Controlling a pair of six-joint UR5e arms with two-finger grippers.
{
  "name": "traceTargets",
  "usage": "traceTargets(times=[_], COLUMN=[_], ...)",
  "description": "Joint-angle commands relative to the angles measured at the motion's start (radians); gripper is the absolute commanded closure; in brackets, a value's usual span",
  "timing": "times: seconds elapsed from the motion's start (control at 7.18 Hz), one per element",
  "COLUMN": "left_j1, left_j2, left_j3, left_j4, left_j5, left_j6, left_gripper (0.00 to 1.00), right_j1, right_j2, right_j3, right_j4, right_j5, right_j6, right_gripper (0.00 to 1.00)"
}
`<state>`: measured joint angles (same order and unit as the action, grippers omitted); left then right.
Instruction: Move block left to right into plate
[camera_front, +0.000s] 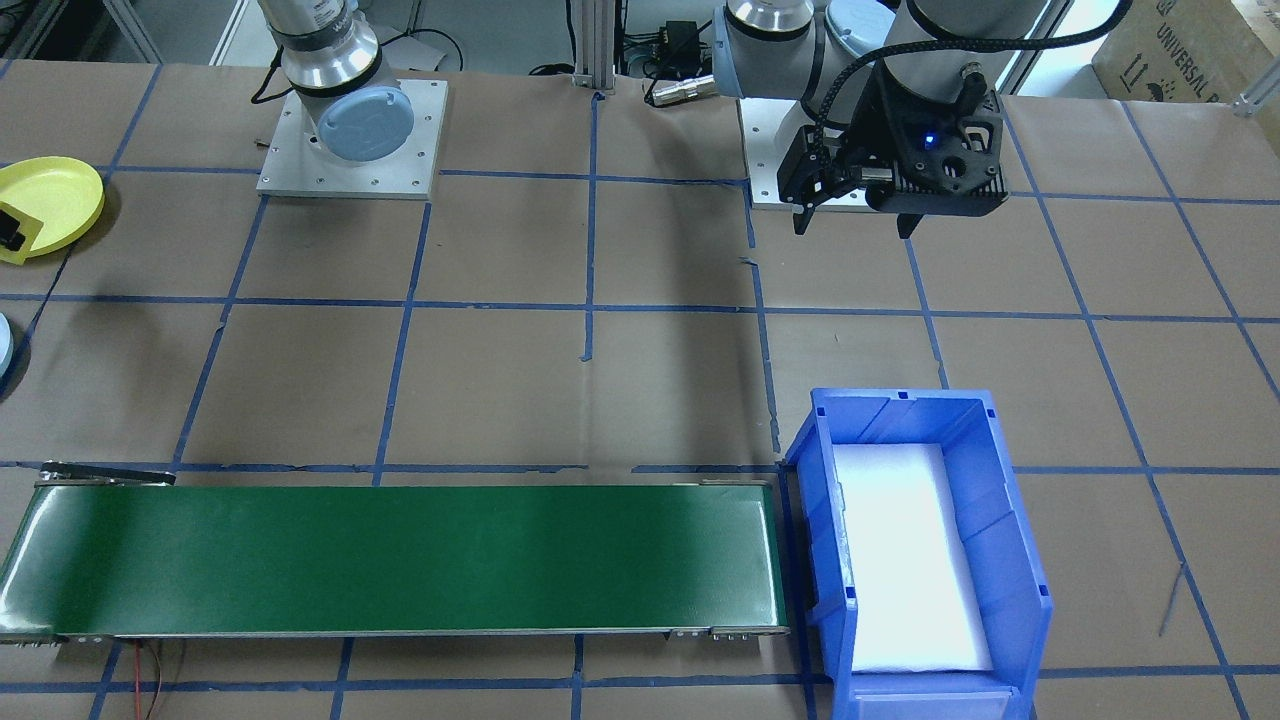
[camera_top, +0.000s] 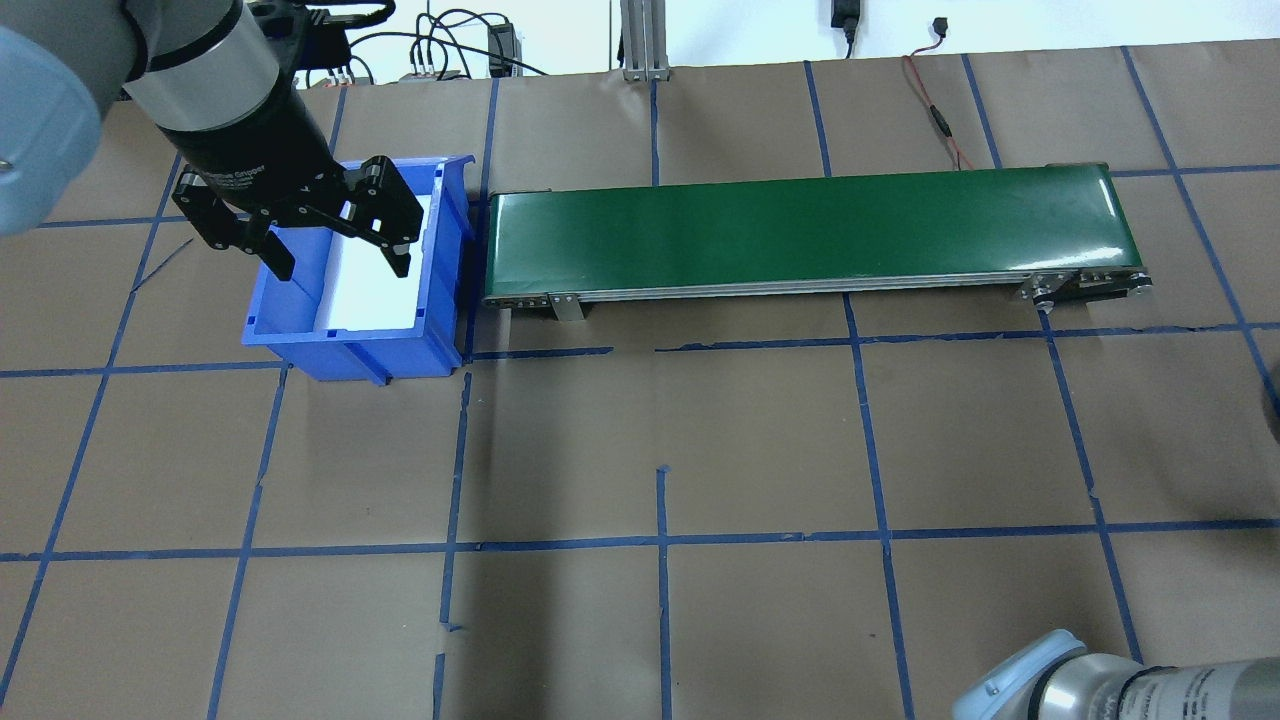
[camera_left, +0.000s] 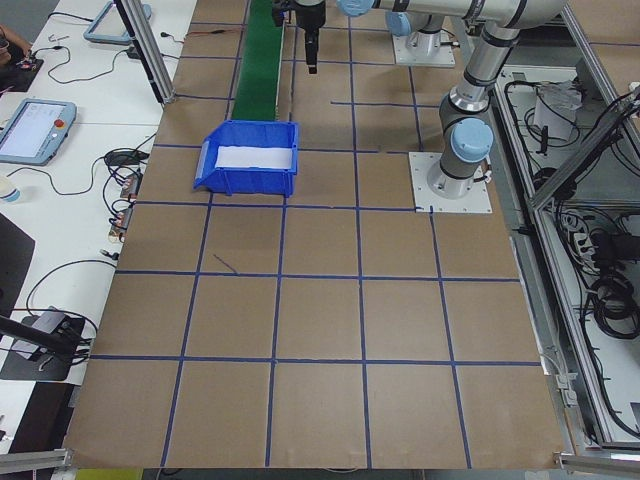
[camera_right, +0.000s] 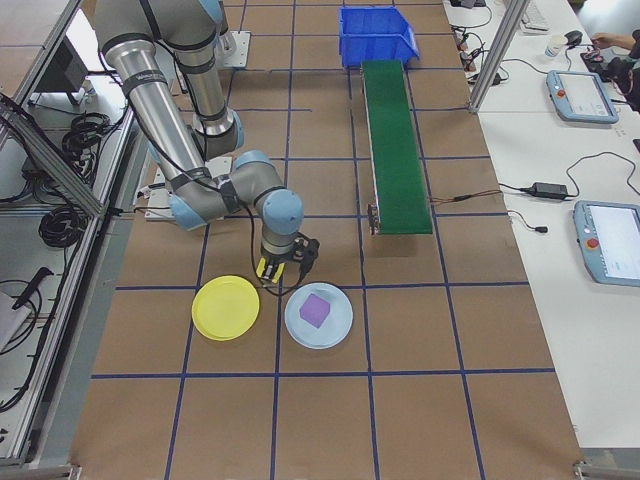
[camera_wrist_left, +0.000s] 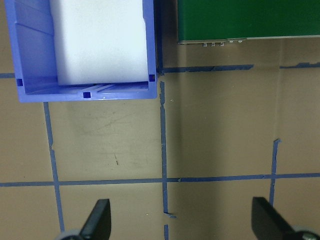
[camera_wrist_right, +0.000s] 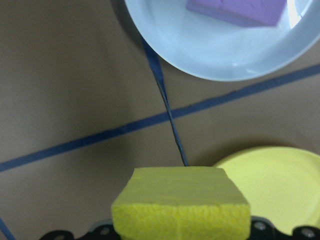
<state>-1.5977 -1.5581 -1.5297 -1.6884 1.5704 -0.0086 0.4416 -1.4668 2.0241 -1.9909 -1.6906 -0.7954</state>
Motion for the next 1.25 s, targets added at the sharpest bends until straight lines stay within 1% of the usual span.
traceTargets(times=[0.0, 0.14, 0.28, 0.42, 0.56, 0.7, 0.84, 0.98, 1.11], left_j1=[-0.001, -0.001, -0.001, 0.001, -0.002, -0.002, -0.004, -0.002, -0.002], left_j2=[0.0, 0.001, 0.0, 0.0, 0.0, 0.0, 0.0, 0.0, 0.0], left_j3=[-0.001, -0.001, -0.003, -0.003, -0.001, -0.001, -0.001, -0.001, -0.001], left_j4=[-0.001, -0.002, -0.001, -0.001, -0.001, -0.001, -0.001, -0.001, -0.001], left_j5=[0.0, 0.0, 0.0, 0.0, 0.0, 0.0, 0.0, 0.0, 0.0], left_j6=[0.001, 0.001, 0.001, 0.001, 0.001, 0.001, 0.001, 0.001, 0.001], left_gripper=[0.0, 0.0, 0.0, 0.0, 0.0, 0.0, 0.0, 0.0, 0.0], right_j1=[-0.177, -0.219, -0.227, -0.228, -0.239, -0.239, -0.238, -0.21, -0.113], right_j2=[-0.014, -0.007, -0.001, 0.015, 0.029, 0.04, 0.034, 0.022, 0.007], right_j3=[0.066, 0.083, 0.084, 0.079, 0.079, 0.07, 0.056, 0.03, -0.023], right_j4=[-0.008, -0.081, -0.088, -0.094, -0.091, -0.091, -0.092, -0.074, -0.054], right_j5=[-0.007, -0.001, 0.0, 0.002, -0.003, -0.017, -0.014, -0.009, -0.012], right_j6=[-0.083, -0.103, -0.114, -0.114, -0.113, -0.11, -0.102, -0.099, -0.099], right_gripper=[0.69, 0.68, 0.58, 0.32, 0.0, 0.0, 0.0, 0.0, 0.0])
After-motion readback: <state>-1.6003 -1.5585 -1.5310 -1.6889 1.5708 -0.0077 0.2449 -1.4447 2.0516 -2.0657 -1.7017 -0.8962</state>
